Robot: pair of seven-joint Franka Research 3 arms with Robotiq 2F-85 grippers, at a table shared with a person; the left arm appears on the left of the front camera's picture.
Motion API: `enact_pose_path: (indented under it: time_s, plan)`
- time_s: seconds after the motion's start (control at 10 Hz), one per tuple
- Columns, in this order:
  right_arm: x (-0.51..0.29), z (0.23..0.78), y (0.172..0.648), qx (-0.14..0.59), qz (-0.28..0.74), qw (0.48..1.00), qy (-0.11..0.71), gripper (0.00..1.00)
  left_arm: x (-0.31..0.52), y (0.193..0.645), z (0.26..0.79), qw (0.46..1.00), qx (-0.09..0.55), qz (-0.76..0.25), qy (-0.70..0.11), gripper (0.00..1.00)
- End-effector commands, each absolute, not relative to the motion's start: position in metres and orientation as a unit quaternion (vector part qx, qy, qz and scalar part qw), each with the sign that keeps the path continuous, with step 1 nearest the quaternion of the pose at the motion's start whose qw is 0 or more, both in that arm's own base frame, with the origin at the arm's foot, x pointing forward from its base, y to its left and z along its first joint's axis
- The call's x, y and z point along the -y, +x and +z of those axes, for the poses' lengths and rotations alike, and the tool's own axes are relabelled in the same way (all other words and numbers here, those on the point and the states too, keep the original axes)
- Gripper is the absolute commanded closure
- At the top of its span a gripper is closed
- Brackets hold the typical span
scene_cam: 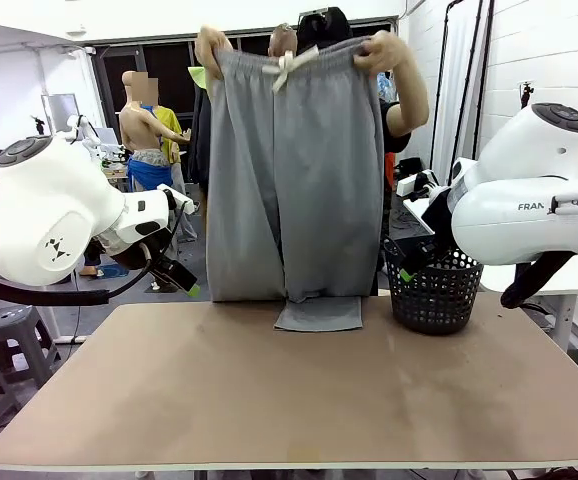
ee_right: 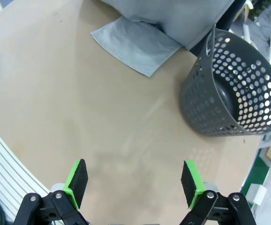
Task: Fold the training pants.
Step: Grab both ends of the Training pants handed by a person.
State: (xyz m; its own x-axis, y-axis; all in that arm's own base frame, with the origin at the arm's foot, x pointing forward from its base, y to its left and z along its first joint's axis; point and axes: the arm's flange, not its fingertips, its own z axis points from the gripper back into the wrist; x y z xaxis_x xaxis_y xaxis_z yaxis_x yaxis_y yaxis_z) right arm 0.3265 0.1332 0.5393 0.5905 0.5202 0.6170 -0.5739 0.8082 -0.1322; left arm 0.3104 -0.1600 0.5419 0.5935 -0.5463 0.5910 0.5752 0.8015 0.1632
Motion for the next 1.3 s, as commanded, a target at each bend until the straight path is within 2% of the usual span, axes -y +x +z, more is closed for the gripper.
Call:
enact_pose_path:
  time_s: [0.0, 1.2]
  plan:
    - [-0.1325, 0.5397, 0.3274, 0.336, 0.306, 0.890, 0.041, 0.00, 0.1590, 0.3115, 0.5406, 0.892, 0.320, -0.319, -0.029, 0.00]
    - [-0.1325, 0.5397, 0.3274, 0.336, 0.306, 0.890, 0.041, 0.00, 0.1590, 0.3115, 0.5406, 0.892, 0.320, -0.319, -0.029, 0.00]
